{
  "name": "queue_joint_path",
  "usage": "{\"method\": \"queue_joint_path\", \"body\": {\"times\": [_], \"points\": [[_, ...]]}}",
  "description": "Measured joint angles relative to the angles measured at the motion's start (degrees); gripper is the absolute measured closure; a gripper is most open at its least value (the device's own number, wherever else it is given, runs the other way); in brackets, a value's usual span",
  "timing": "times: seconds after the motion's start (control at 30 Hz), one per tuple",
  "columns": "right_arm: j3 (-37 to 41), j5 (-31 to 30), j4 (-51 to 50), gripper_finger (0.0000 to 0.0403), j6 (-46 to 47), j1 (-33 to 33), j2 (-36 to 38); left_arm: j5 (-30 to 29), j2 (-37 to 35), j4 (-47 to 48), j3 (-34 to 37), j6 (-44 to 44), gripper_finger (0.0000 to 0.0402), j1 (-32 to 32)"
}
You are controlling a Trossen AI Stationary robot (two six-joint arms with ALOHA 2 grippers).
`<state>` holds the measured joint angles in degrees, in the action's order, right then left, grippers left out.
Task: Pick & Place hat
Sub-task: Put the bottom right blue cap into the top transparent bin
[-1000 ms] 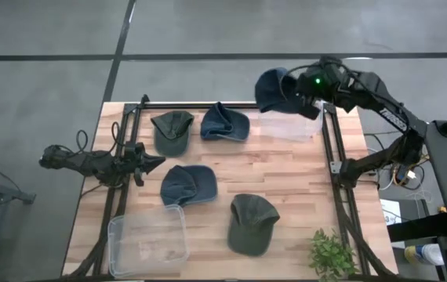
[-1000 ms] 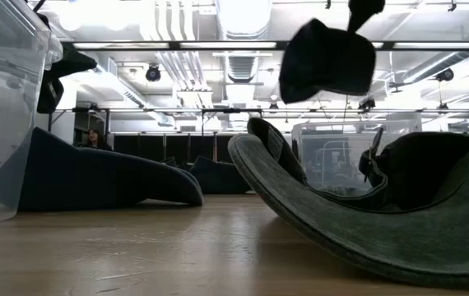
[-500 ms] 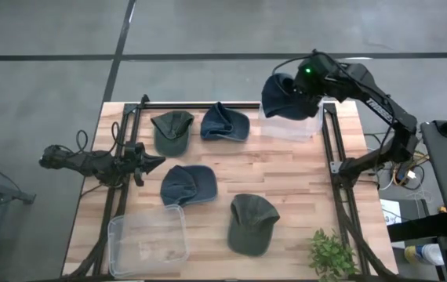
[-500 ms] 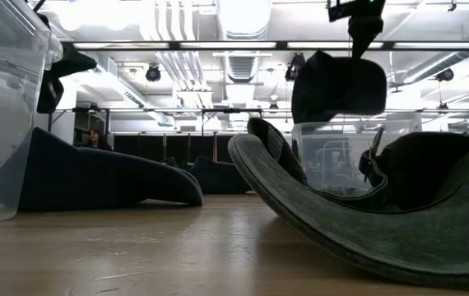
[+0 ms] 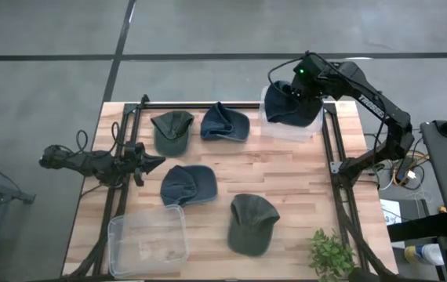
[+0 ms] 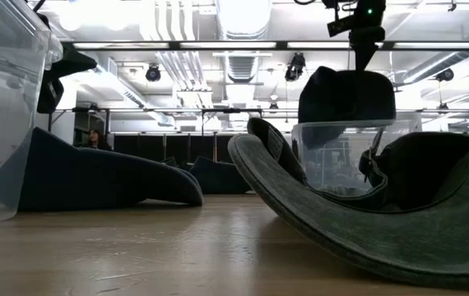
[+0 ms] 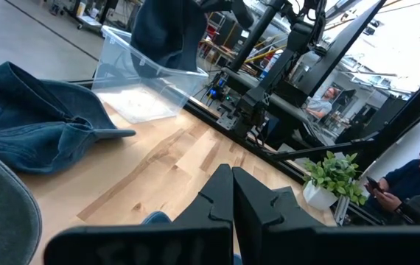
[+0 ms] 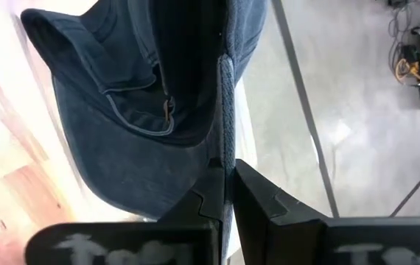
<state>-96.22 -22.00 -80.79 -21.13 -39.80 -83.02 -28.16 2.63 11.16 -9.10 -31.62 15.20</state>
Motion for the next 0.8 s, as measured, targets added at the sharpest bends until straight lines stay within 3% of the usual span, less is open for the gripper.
{"method": "queue_joint_path", "body": {"times": [0.67,0.8], "points": [[7.61,3.14,1.40,0.0384,1.58,-0.60,-0.66,0.02,0.00,0.00,0.00,0.09,0.0401,-0.01],[7.93,6.52,2.45,0.0376,1.41,-0.62,-0.66,0.00,0.00,0.02,0.00,0.11,0.0401,-0.02]]}}
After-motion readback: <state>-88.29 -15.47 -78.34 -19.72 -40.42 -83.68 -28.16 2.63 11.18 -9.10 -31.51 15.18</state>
